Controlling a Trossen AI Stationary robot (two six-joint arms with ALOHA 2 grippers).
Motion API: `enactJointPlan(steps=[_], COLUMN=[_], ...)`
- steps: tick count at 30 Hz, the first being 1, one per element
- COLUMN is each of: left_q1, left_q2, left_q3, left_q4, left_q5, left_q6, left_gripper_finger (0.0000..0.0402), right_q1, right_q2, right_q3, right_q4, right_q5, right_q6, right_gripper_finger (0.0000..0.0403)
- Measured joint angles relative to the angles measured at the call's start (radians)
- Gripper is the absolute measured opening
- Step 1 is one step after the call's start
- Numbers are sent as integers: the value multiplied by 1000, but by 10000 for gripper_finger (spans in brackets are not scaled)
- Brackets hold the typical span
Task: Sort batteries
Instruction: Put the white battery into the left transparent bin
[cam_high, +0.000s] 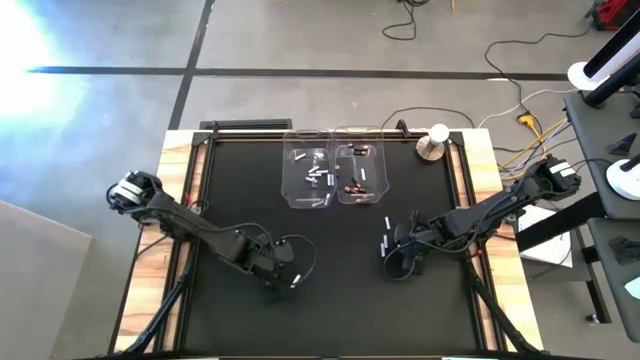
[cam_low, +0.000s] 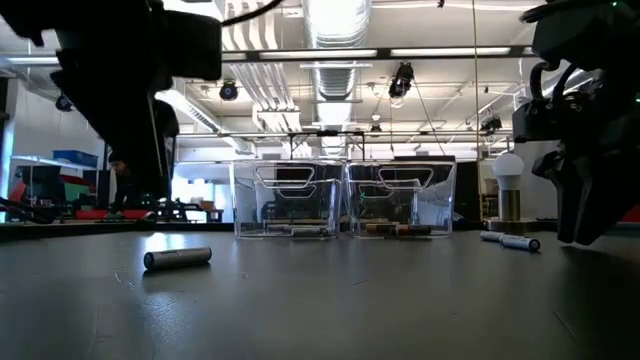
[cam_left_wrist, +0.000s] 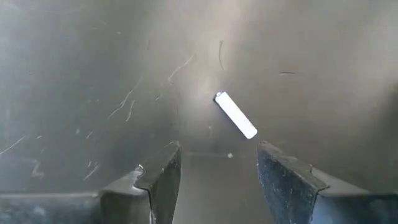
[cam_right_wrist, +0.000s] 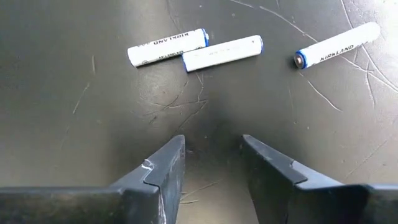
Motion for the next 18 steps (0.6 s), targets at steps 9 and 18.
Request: enactJointPlan(steps=[9,18], left_q1=[-28,-40], left_q2=[162,263], left_q3=[10,40], left_q4=[168,186], left_q5=[-28,-43], left_q6=[90,115], left_gripper_finger=[186,182], right_q1=[0,0], right_q2=[0,0], right_q3=[0,0], right_q4=[-13,-22], right_q5=[0,4], right_q6=[61,138], right_gripper_finger=[150,130])
